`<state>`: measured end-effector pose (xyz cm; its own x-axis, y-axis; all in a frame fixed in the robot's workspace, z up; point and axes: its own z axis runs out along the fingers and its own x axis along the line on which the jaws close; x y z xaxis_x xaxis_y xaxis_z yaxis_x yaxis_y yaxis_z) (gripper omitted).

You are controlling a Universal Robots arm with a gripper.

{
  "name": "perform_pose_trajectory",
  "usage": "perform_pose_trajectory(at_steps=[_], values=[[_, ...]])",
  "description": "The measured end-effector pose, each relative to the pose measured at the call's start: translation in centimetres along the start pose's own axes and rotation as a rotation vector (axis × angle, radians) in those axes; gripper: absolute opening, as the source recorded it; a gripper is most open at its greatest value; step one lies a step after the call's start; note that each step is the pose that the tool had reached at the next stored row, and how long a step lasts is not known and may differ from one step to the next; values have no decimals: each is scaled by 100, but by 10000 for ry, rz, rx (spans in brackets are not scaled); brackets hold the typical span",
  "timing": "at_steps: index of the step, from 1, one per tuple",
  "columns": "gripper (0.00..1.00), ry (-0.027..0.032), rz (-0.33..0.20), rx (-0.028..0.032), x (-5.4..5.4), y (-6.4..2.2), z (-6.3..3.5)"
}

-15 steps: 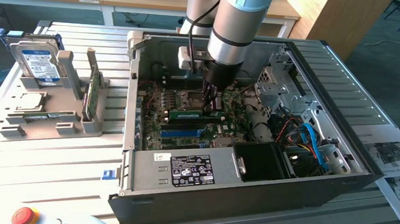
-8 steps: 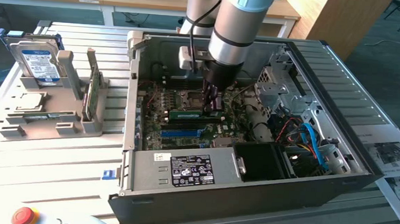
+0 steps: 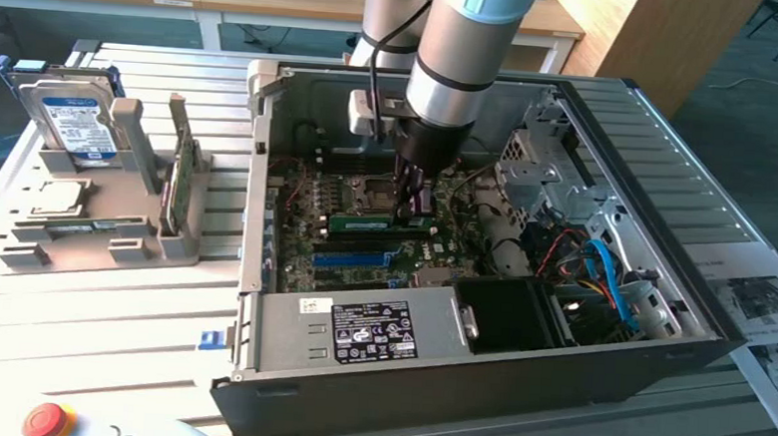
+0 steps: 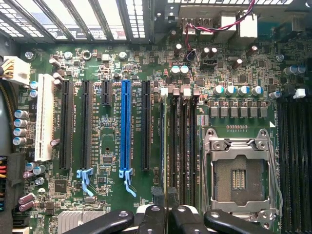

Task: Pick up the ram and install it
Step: 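Insert the ram into the slot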

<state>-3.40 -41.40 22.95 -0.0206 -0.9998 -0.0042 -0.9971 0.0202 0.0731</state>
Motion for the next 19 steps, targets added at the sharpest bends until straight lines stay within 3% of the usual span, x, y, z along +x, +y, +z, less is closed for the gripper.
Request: perform_pose_trajectory(at_steps=[19], values=[[12, -12, 163, 0, 0, -16, -1]])
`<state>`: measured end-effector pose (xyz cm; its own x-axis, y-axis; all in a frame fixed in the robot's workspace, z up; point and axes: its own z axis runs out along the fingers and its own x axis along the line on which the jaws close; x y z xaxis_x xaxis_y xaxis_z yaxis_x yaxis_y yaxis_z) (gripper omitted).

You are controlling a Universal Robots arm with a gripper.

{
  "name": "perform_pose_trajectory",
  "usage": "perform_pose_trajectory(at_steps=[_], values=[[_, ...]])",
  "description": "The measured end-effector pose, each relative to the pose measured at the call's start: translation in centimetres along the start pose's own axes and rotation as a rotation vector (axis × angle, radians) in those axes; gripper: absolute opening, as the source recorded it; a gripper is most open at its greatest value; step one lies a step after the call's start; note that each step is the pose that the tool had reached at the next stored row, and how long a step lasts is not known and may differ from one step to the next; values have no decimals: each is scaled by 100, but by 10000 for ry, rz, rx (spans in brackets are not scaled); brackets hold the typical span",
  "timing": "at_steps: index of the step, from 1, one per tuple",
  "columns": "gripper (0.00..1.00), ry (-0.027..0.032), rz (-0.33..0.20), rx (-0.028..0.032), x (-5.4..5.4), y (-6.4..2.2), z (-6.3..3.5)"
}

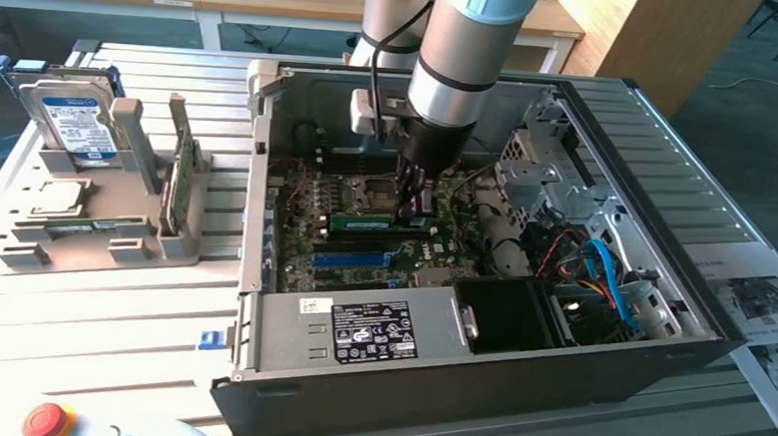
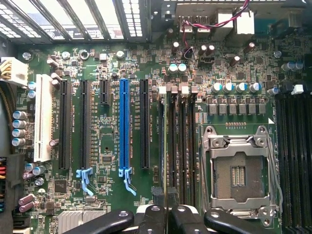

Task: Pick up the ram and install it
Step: 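Insert the ram into the slot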

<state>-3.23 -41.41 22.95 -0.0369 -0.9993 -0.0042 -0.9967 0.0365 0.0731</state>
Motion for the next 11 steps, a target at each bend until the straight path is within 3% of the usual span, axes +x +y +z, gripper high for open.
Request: perform_pose_trajectory(at_steps=[11], values=[[12, 4, -69, 0, 0, 10, 1]])
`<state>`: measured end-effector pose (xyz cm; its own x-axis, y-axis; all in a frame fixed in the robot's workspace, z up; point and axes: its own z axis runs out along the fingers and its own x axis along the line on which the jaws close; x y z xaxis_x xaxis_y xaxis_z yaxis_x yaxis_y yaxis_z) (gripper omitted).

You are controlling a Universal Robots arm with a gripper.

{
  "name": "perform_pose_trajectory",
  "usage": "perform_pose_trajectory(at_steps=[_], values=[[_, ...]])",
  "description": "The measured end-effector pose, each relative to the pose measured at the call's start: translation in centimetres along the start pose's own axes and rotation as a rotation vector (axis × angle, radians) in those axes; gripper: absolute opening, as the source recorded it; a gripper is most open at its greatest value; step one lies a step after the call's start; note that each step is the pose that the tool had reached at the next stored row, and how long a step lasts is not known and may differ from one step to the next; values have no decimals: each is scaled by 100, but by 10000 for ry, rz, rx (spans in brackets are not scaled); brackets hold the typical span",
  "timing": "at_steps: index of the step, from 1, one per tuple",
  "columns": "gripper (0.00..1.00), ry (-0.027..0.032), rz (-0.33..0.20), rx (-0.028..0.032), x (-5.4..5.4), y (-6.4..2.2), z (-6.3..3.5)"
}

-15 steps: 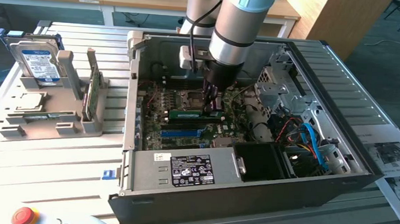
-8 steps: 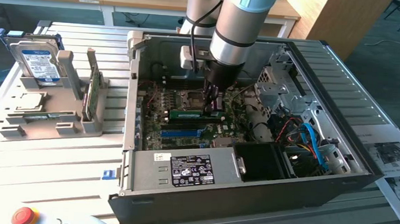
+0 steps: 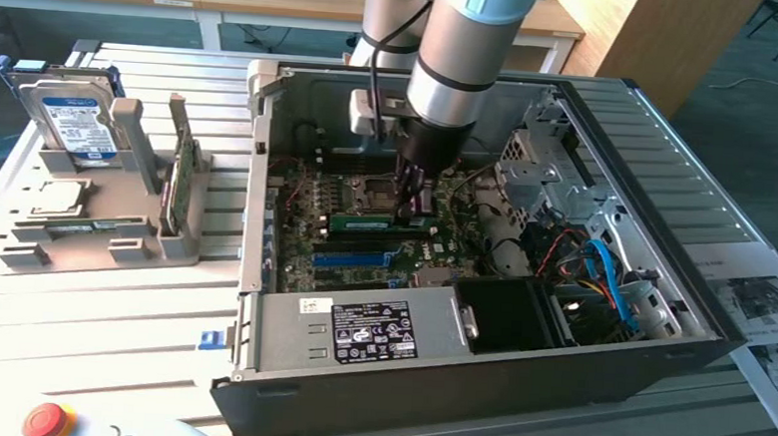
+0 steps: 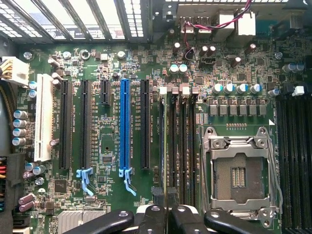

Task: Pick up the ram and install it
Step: 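Insert the ram into the slot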

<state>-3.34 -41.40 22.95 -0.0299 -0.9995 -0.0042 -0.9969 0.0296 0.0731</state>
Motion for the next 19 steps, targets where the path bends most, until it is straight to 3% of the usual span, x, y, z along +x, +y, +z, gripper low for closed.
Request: perform_pose_trajectory(at_steps=[19], values=[[12, 10, -134, 0, 1, 8, 1]])
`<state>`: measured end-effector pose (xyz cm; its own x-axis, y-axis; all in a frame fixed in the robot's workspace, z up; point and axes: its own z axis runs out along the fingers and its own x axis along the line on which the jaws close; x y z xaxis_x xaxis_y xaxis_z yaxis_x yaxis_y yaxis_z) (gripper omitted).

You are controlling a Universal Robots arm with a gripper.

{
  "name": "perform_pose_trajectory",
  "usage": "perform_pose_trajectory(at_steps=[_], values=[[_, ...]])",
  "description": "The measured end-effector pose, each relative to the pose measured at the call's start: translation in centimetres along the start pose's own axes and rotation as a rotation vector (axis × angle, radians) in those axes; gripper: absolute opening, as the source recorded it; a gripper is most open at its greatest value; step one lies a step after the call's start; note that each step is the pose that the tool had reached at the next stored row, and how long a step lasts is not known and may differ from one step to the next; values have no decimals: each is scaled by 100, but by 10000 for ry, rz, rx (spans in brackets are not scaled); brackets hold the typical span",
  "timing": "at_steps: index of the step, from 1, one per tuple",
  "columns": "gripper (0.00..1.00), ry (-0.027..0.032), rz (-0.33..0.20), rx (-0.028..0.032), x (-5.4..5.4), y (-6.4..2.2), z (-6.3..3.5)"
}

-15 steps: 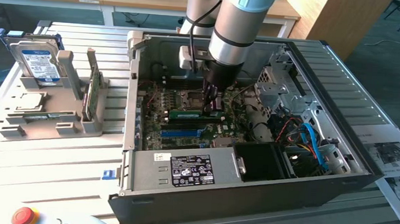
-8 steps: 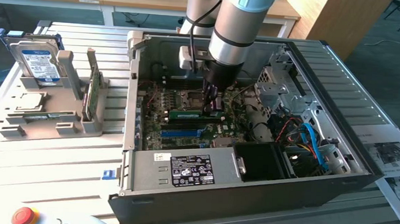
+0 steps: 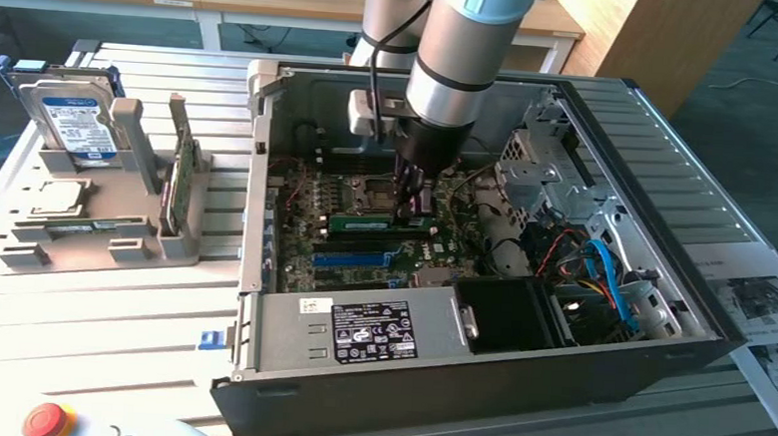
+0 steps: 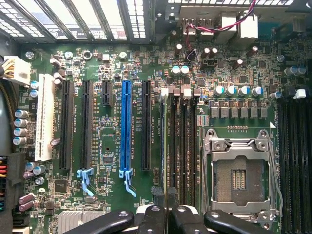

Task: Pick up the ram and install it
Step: 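Insert the ram into the slot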

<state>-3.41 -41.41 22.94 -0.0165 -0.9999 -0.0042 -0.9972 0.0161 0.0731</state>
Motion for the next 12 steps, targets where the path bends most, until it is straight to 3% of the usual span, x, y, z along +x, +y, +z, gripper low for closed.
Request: perform_pose_trajectory(at_steps=[12], values=[[12, 1, 0, -1, -3, -10, 5]])
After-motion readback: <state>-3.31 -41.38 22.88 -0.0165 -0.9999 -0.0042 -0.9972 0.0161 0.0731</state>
